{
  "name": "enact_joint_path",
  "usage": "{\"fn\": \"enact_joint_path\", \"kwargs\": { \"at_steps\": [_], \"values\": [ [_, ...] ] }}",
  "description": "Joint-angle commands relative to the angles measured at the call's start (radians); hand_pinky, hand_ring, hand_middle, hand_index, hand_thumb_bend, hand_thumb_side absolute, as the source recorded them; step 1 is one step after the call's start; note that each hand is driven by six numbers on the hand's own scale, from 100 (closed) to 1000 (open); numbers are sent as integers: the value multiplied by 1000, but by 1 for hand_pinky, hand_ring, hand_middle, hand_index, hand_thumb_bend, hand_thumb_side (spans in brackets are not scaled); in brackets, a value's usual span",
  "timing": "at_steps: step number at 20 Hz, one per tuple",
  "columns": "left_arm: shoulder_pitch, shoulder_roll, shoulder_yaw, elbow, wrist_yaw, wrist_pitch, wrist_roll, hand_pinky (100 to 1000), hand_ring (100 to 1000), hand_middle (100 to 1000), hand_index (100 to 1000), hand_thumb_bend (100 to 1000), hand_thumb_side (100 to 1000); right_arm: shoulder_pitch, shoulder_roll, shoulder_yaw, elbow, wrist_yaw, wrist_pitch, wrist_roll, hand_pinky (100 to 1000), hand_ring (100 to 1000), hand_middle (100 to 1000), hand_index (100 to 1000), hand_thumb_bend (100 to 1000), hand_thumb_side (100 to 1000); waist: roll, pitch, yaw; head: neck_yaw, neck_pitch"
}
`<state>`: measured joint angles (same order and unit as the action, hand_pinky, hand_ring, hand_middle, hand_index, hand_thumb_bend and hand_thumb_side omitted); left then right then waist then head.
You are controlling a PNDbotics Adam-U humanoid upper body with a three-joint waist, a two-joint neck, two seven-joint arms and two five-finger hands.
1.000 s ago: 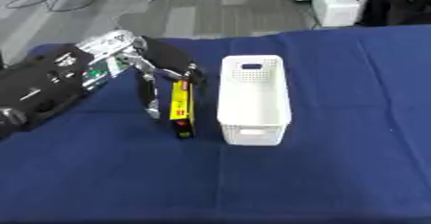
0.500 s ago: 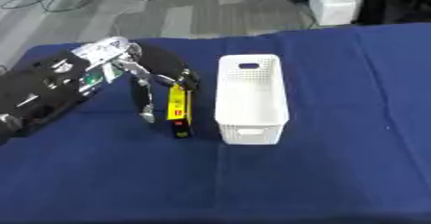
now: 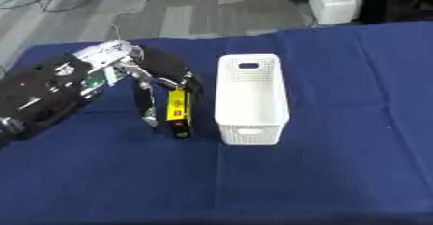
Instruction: Pick up objects on the table and place them in the box.
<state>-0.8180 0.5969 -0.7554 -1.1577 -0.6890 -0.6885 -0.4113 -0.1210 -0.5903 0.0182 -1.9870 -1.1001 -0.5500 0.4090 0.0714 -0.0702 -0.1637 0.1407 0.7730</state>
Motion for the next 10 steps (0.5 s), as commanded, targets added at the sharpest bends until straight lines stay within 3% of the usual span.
{"fn": "enact_joint_path", "kwargs": {
  "at_steps": [1,10],
  "values": [
    [-21,22,-2,-32,32,-219,-220,736,750,801,829,646,396,-13,-21,-7,-13,-4,0,0,100,100,100,191,100,1000,-6,-9,1,-9,-3],
    [-31,28,15,-43,53,-219,-260,743,755,796,826,661,390,-12,-22,-8,-13,-5,-1,0,100,100,100,191,100,1000,-6,-10,2,-11,-3]
  ]
}}
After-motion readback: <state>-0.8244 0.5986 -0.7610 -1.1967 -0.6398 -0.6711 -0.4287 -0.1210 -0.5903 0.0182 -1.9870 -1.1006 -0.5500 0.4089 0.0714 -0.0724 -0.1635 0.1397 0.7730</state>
